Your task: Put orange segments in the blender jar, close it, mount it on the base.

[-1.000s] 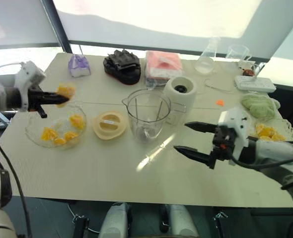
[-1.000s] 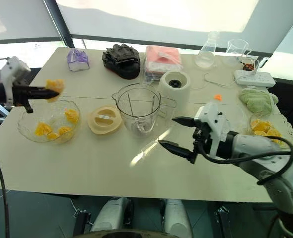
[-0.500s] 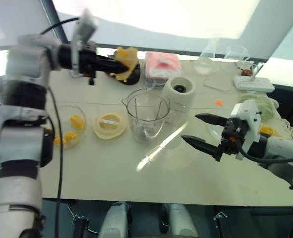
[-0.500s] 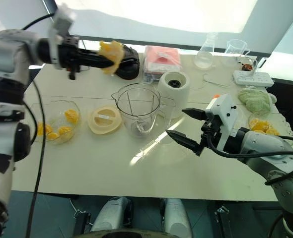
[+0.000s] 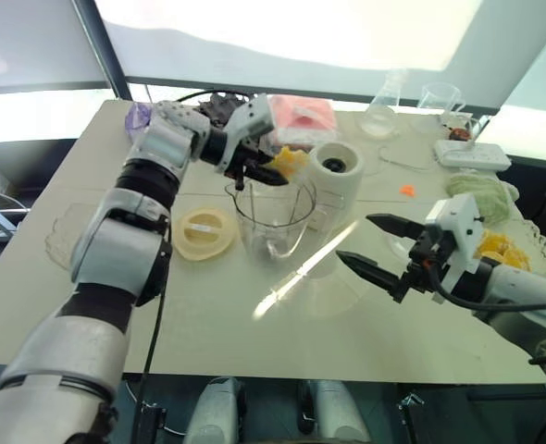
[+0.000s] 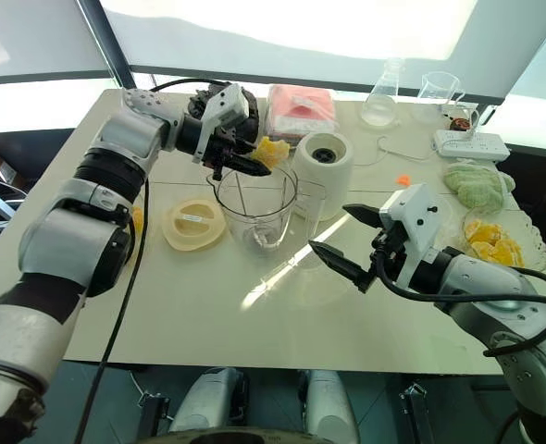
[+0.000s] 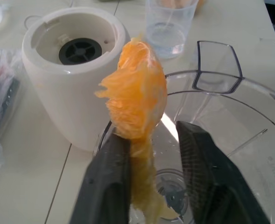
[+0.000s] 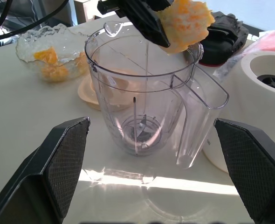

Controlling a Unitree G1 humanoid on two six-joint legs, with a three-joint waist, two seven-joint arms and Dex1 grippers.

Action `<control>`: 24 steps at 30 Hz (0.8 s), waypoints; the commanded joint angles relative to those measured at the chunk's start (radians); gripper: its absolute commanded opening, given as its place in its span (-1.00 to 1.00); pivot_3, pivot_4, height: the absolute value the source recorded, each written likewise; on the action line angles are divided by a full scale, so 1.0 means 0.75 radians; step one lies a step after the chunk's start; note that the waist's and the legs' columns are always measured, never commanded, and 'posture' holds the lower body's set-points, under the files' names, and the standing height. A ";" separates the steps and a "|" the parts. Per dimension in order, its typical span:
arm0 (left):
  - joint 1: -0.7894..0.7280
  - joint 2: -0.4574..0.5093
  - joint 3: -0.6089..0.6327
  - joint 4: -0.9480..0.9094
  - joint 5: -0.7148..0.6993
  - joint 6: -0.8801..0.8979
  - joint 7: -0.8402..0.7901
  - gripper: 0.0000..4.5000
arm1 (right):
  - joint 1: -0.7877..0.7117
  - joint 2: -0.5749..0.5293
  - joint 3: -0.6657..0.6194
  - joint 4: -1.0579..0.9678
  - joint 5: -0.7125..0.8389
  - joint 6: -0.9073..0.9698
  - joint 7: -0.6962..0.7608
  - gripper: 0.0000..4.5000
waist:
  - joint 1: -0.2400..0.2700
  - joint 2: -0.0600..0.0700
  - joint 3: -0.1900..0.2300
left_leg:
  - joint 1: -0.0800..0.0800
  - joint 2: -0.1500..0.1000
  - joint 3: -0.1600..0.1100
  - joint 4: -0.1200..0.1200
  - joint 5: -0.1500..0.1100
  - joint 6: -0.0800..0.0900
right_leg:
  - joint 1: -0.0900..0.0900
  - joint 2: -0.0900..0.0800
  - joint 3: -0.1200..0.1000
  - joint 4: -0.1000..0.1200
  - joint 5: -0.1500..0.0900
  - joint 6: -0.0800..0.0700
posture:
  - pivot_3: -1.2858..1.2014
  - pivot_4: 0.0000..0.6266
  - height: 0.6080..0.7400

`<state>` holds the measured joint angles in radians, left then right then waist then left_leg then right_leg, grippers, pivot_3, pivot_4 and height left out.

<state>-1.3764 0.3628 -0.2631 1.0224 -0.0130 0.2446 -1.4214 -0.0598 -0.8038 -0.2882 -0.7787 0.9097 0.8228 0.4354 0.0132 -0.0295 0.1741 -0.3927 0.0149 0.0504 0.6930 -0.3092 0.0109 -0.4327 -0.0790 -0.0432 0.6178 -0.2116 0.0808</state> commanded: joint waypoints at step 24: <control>0.251 0.183 0.487 -0.926 -0.497 0.678 0.117 0.97 | 0.248 0.121 -0.129 -0.006 -0.182 -0.139 -0.067 1.00 | -0.001 0.001 0.000 | 0.001 0.002 -0.002 0.000 0.000 0.000 | 0.001 -0.001 0.001 0.001 -0.001 0.002 | 0.03 -0.52 1.00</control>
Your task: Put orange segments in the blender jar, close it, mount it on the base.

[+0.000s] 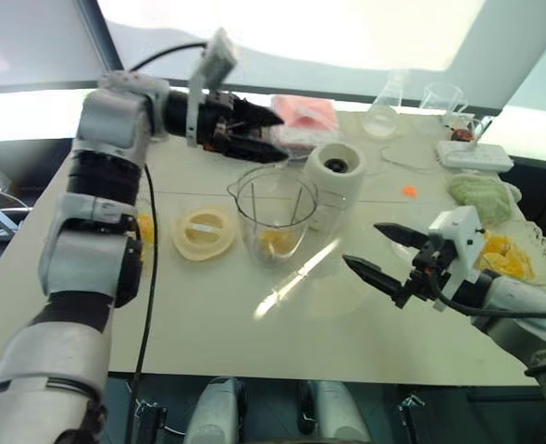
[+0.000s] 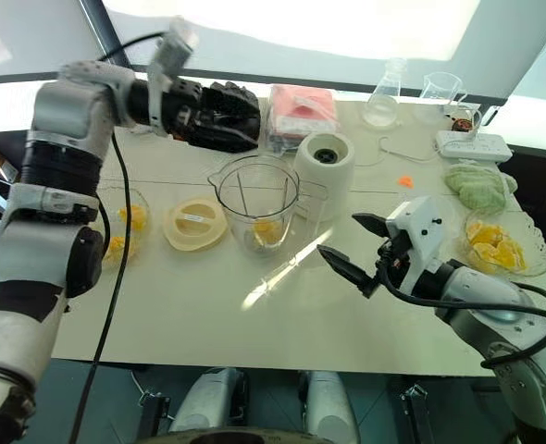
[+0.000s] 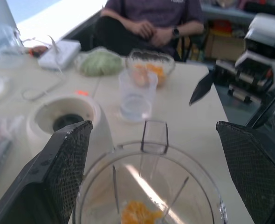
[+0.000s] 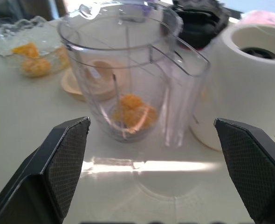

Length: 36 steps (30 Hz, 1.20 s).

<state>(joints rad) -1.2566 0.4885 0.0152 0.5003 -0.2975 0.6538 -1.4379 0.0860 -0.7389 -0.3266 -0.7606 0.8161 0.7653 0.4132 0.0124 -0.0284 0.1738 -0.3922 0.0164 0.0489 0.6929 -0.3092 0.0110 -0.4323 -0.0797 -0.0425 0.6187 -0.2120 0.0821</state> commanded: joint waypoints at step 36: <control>1.092 0.017 -0.080 -1.258 -0.389 0.141 0.756 0.97 | -0.122 0.354 -0.062 1.046 -0.922 -0.855 -0.343 1.00 | -0.003 0.019 -0.007 | 0.009 -0.002 0.000 0.006 0.002 -0.001 | 0.007 0.004 0.009 0.002 0.000 -0.010 | 0.03 -0.52 1.00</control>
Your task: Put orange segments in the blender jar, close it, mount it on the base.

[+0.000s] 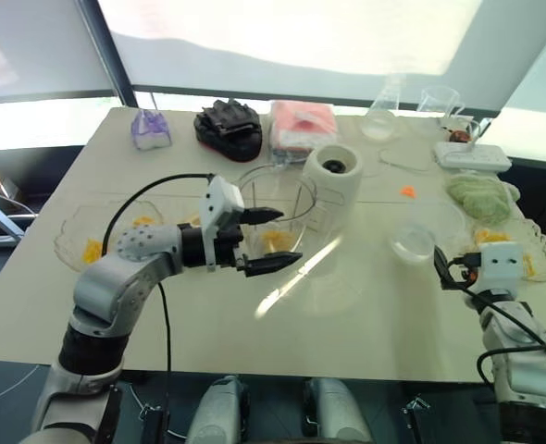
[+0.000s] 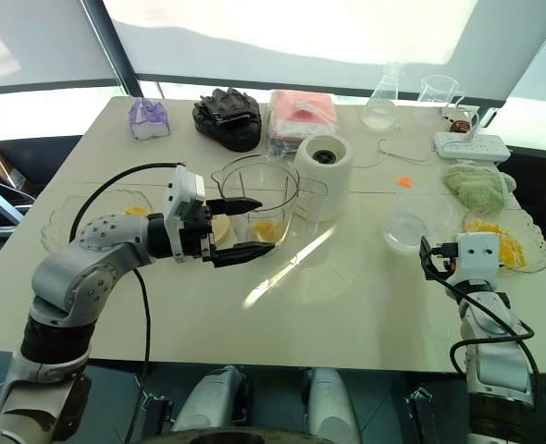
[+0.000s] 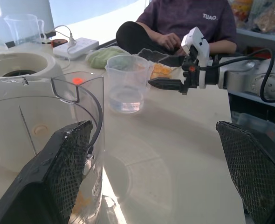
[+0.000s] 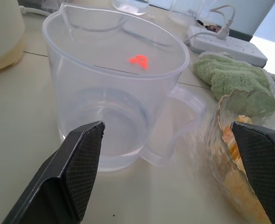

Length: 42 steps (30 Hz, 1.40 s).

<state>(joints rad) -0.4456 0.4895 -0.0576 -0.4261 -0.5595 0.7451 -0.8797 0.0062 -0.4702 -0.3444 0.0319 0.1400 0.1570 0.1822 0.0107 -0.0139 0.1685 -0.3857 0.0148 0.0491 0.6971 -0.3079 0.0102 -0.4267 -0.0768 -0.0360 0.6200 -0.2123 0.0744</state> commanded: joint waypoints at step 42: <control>0.034 0.427 0.216 -0.329 -0.558 0.216 0.118 0.97 | -0.418 -0.042 0.070 0.591 -0.245 -0.237 -0.240 1.00 | -0.039 0.004 0.005 | -0.001 0.000 0.001 -0.005 0.000 0.000 | -0.003 0.002 0.003 -0.003 -0.001 0.001 | 0.03 -0.52 1.00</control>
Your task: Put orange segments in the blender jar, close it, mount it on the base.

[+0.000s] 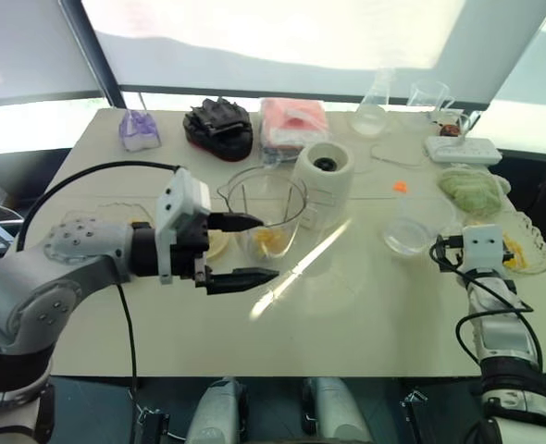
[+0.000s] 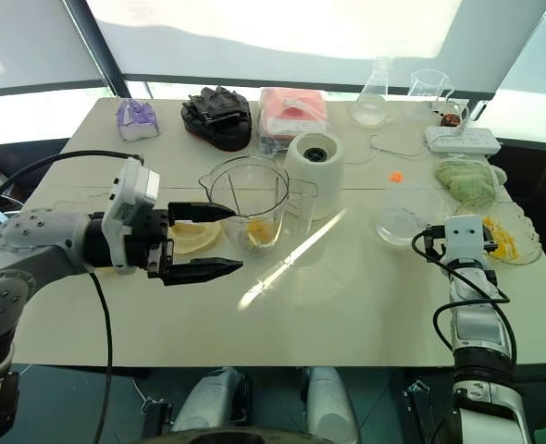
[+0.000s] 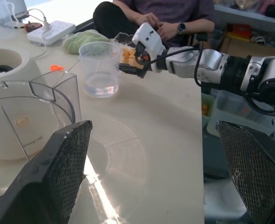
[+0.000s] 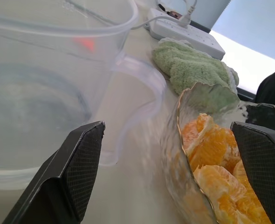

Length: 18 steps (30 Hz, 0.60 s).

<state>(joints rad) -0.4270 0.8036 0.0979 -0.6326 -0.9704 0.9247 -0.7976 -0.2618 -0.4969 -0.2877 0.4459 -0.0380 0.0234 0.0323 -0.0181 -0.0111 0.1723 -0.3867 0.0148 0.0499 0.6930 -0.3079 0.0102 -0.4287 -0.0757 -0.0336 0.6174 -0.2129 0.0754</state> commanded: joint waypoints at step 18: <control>0.057 0.034 -0.002 -0.063 0.017 -0.054 0.015 1.00 | -0.192 0.016 -0.016 0.294 0.040 -0.174 -0.136 0.23 | -0.001 0.001 0.001 | 0.001 0.000 0.000 -0.003 0.000 0.000 | 0.000 0.001 0.001 -0.002 0.000 0.000 | 0.03 -0.52 1.00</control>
<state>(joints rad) -0.3854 0.8193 0.0911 -0.6417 -0.9669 0.9071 -0.7851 -0.3885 -0.4732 -0.2785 0.6789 -0.0210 -0.0788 -0.0611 -0.0186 -0.0106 0.1727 -0.3859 0.0148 0.0502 0.6905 -0.3078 0.0101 -0.4289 -0.0751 -0.0325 0.6162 -0.2129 0.0754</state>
